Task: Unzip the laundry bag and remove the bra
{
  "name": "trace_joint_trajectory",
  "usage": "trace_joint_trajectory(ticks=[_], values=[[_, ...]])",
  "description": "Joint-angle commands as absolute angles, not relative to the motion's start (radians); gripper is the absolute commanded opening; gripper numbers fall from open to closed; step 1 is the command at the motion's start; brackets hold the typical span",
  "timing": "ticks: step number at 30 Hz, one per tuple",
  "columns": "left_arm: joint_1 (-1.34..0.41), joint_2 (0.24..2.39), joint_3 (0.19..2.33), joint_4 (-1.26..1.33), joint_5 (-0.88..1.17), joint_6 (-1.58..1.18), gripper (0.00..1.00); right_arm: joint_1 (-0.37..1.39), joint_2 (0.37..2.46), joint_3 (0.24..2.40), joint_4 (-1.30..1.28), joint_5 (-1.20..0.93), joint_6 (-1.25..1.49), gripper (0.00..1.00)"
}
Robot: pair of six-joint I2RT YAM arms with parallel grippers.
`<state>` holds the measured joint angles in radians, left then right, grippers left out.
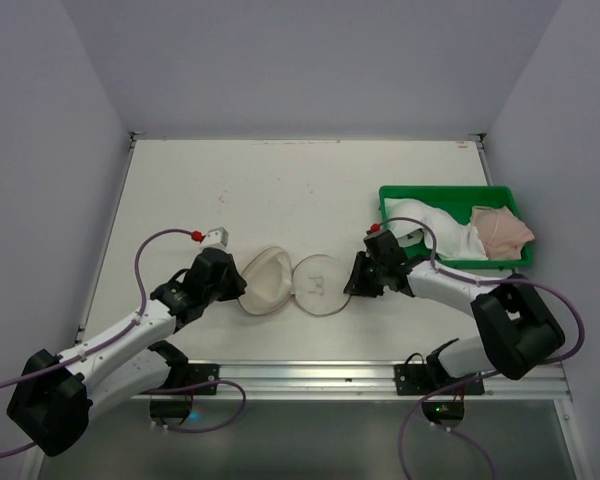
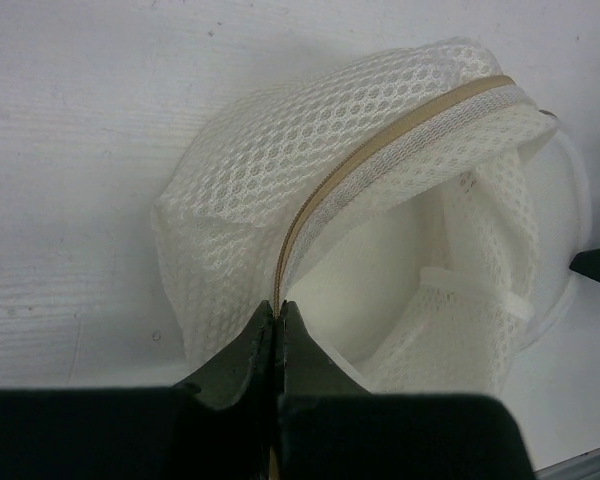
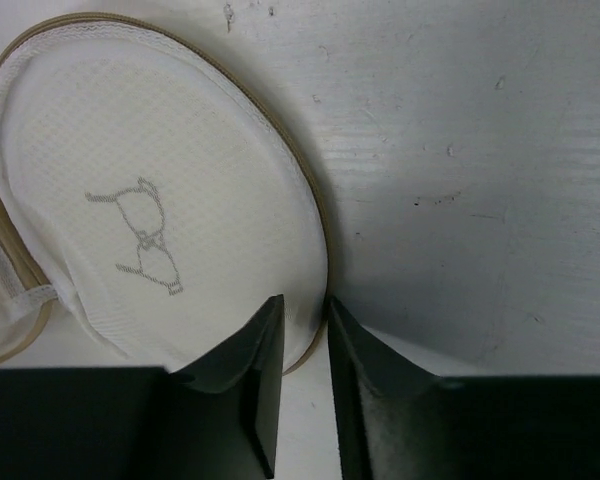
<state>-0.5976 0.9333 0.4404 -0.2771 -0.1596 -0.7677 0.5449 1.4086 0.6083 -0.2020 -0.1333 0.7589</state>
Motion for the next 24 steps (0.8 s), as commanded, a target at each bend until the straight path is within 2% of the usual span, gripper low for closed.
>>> trace_joint_trajectory(ticks=[1, 5, 14, 24], values=[[-0.594, 0.922, 0.433, -0.233, -0.163, -0.781, 0.00, 0.551, 1.450, 0.620, -0.198, -0.107, 0.765, 0.18], [-0.594, 0.916, 0.428, -0.233, -0.160, -0.781, 0.00, 0.551, 1.463, 0.623, -0.199, -0.095, 0.767, 0.00], [-0.595, 0.916, 0.425, -0.226, -0.152, -0.787, 0.00, 0.560, 1.298, 0.695, -0.360, 0.043, 0.709, 0.00], [-0.594, 1.046, 0.474, -0.141, -0.143, -0.761, 0.00, 0.669, 1.172, 0.941, -0.665, 0.262, 0.652, 0.00]])
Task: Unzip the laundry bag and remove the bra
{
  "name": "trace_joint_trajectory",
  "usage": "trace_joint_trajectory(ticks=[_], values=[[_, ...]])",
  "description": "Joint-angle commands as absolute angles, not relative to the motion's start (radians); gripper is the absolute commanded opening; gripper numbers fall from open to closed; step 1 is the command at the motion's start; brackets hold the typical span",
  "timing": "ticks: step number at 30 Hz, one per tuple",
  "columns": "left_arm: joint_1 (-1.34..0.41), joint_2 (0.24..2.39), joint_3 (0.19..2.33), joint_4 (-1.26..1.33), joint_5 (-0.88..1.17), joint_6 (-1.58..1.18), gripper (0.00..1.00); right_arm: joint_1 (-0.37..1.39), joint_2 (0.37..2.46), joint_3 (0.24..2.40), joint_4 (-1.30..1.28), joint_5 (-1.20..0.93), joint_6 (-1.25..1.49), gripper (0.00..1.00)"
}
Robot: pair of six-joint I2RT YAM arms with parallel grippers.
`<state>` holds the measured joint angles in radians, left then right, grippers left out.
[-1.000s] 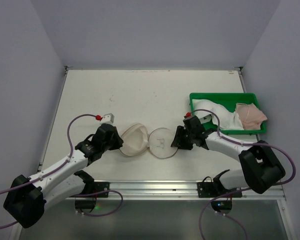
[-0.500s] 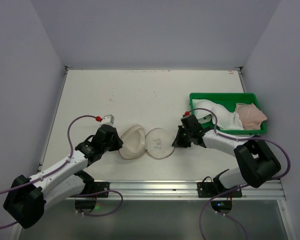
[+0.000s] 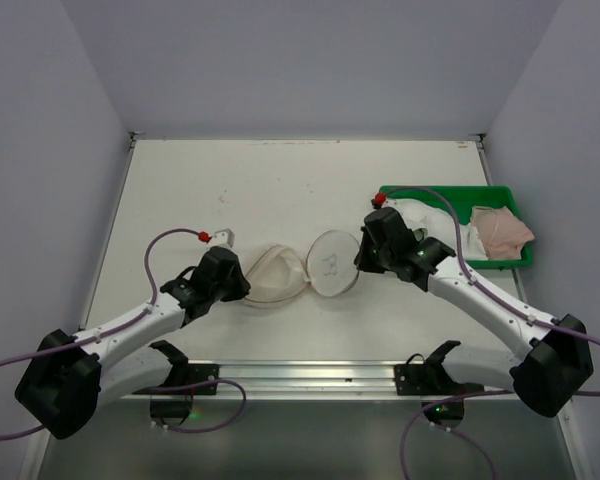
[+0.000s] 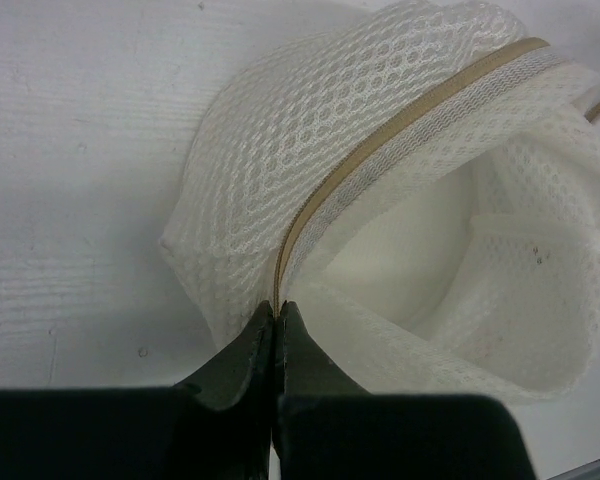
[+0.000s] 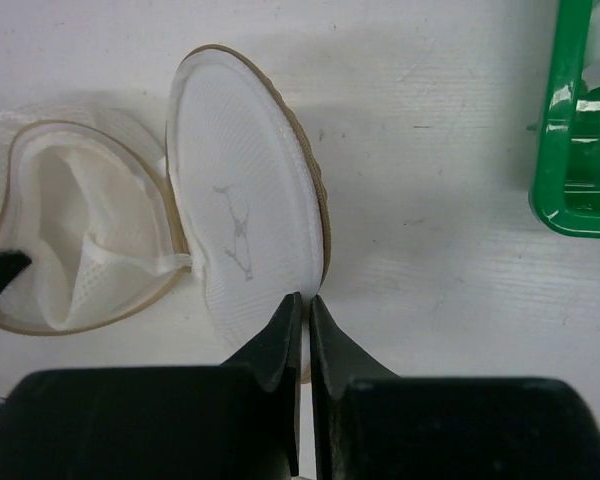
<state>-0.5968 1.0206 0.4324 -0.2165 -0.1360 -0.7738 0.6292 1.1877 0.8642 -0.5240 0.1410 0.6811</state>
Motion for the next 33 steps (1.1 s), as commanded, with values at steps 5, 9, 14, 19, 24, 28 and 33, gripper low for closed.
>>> trace_joint_trajectory(ticks=[5, 9, 14, 19, 24, 28, 33], values=[[-0.595, 1.129, 0.462, -0.084, -0.130, -0.767, 0.00, 0.755, 1.195, 1.067, -0.761, 0.345, 0.637, 0.00], [-0.595, 1.163, 0.446, -0.023, -0.080, -0.790, 0.00, 0.853, 1.252, 1.184, -0.775, 0.344, 0.623, 0.00], [-0.595, 1.143, 0.425, 0.017, -0.048, -0.807, 0.00, 0.939, 1.344, 1.298, -0.742, 0.304, 0.621, 0.00], [-0.595, 1.118, 0.400, 0.026, -0.043, -0.827, 0.00, 1.025, 1.485, 1.434, -0.715, 0.282, 0.620, 0.00], [-0.595, 1.106, 0.356, 0.075, -0.015, -0.868, 0.00, 1.055, 1.634, 1.491, -0.605, 0.195, 0.640, 0.00], [-0.595, 1.075, 0.331, 0.078, -0.018, -0.882, 0.00, 1.058, 1.710, 1.485, -0.491, 0.126, 0.643, 0.00], [-0.595, 1.011, 0.289, 0.075, -0.040, -0.917, 0.00, 1.061, 1.784, 1.441, -0.326, 0.005, 0.640, 0.00]])
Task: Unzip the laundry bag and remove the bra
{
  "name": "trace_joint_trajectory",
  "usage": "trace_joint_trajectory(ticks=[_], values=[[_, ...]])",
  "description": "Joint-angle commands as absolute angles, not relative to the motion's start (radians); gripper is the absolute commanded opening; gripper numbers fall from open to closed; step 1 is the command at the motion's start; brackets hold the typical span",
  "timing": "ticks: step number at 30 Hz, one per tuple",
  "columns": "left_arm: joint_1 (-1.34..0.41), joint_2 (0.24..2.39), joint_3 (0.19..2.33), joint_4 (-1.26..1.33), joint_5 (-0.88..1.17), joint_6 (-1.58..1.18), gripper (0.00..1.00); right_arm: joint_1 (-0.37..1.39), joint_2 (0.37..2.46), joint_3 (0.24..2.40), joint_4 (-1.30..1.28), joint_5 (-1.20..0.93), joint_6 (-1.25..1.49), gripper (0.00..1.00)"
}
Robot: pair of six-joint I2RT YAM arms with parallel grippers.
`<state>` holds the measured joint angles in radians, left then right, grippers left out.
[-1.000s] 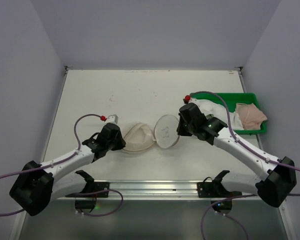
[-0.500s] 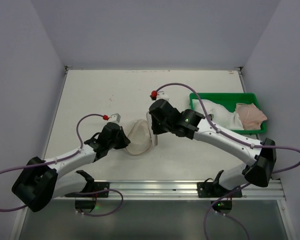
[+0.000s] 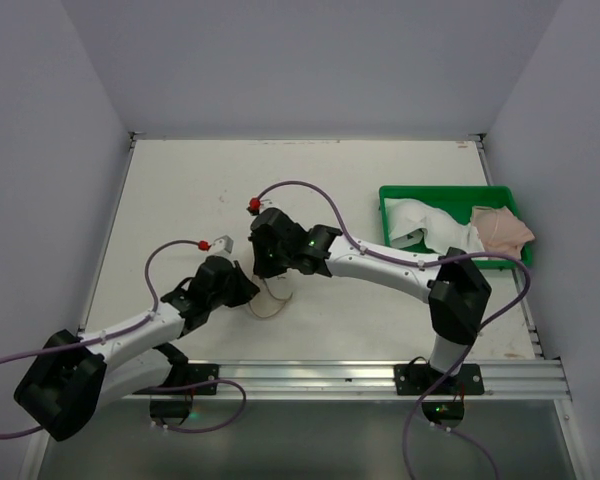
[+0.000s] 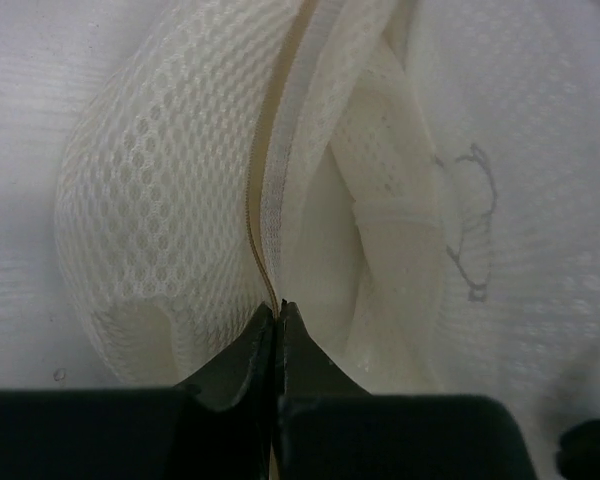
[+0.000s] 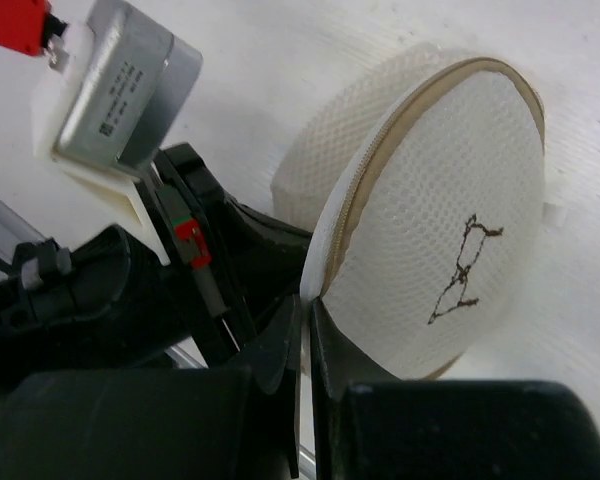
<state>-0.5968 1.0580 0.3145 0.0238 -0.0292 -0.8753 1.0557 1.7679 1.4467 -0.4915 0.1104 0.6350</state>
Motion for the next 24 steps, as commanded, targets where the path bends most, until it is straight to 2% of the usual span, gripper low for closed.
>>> trace_joint_trajectory(ticks=[1, 4, 13, 16, 24], values=[[-0.595, 0.999, 0.281, 0.071, -0.049, -0.923, 0.00, 1.060, 1.793, 1.437, -0.310, -0.021, 0.640, 0.00], [-0.594, 0.931, 0.267, 0.019, -0.090, -0.943, 0.04, 1.060, 1.821, 1.422, -0.269, -0.047, 0.650, 0.00], [-0.594, 0.732, 0.252, -0.215, -0.163, -0.962, 0.35, 1.058, 1.914, 1.361, -0.150, -0.109, 0.686, 0.00], [-0.594, 0.677, 0.261, -0.332, -0.182, -0.963, 0.41, 1.058, 1.945, 1.364, -0.140, -0.121, 0.690, 0.00], [-0.595, 0.549, 0.325, -0.511, -0.233, -0.969, 0.44, 1.055, 2.034, 1.373, -0.098, -0.205, 0.706, 0.00]])
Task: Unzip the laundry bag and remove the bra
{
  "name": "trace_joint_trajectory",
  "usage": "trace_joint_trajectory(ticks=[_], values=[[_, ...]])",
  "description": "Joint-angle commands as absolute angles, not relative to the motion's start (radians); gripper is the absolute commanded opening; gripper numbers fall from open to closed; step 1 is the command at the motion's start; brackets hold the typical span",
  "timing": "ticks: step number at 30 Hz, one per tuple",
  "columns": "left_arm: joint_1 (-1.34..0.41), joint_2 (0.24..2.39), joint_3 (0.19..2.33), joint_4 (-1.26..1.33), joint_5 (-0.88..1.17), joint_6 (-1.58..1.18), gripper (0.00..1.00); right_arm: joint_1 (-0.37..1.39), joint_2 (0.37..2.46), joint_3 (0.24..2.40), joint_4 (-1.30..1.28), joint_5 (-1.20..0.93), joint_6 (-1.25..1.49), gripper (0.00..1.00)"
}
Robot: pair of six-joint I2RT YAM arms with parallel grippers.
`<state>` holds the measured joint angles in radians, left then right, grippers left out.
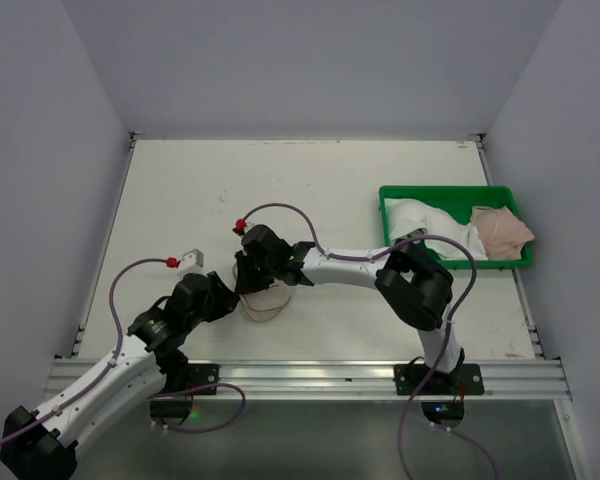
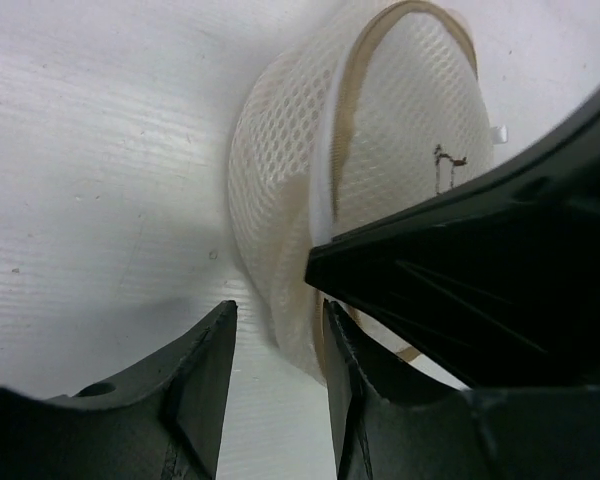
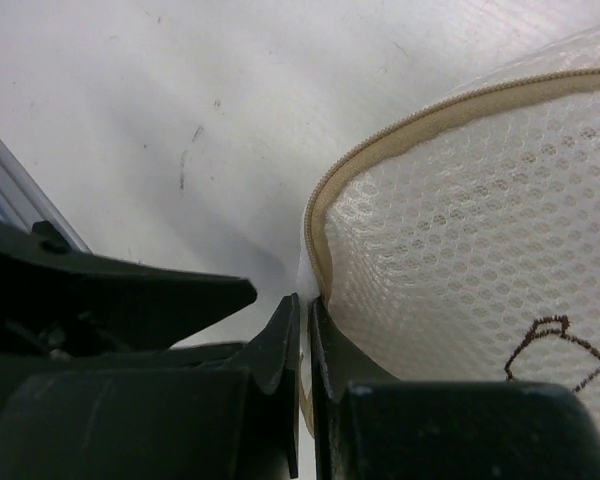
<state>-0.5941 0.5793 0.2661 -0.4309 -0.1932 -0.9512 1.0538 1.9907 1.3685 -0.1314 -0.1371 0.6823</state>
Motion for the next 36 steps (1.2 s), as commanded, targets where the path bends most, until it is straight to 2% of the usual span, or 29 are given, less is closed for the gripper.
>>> trace_joint_trajectory(ticks=[1, 4, 7, 8, 12, 15, 22, 33, 36], values=[[-0.595, 0.542, 0.327, -0.508, -0.223, -0.973, 0.44, 1.054, 2.048, 1.374, -0.098, -0.216, 0.712, 0.00], [-0.595, 0.531, 0.359, -0.531, -0.213, -0.979, 0.44, 1.037, 2.092, 1.367, -0.098, -0.239, 0.736, 0.04], [-0.594, 0.525, 0.408, -0.549, -0.219, -0.963, 0.45, 1.020, 2.106, 1.342, -0.098, -0.244, 0.745, 0.19], [-0.594, 0.526, 0.429, -0.551, -0.222, -0.957, 0.45, 1.019, 2.105, 1.338, -0.100, -0.242, 0.741, 0.21], [-0.595, 0.540, 0.466, -0.545, -0.262, -0.940, 0.64, 1.017, 2.074, 1.324, -0.112, -0.213, 0.727, 0.27], [-0.594, 0.569, 0.509, -0.546, -0.287, -0.917, 0.75, 1.017, 2.019, 1.316, -0.132, -0.196, 0.706, 0.35], [-0.594, 0.627, 0.652, -0.600, -0.391, -0.845, 0.90, 1.019, 1.881, 1.331, -0.215, -0.132, 0.641, 0.50], [-0.594, 0.630, 0.745, -0.640, -0.485, -0.807, 0.98, 1.019, 1.772, 1.365, -0.336, -0.078, 0.554, 0.66], [-0.595, 0.634, 0.747, -0.646, -0.483, -0.807, 0.99, 1.019, 1.775, 1.374, -0.341, -0.097, 0.548, 0.67]])
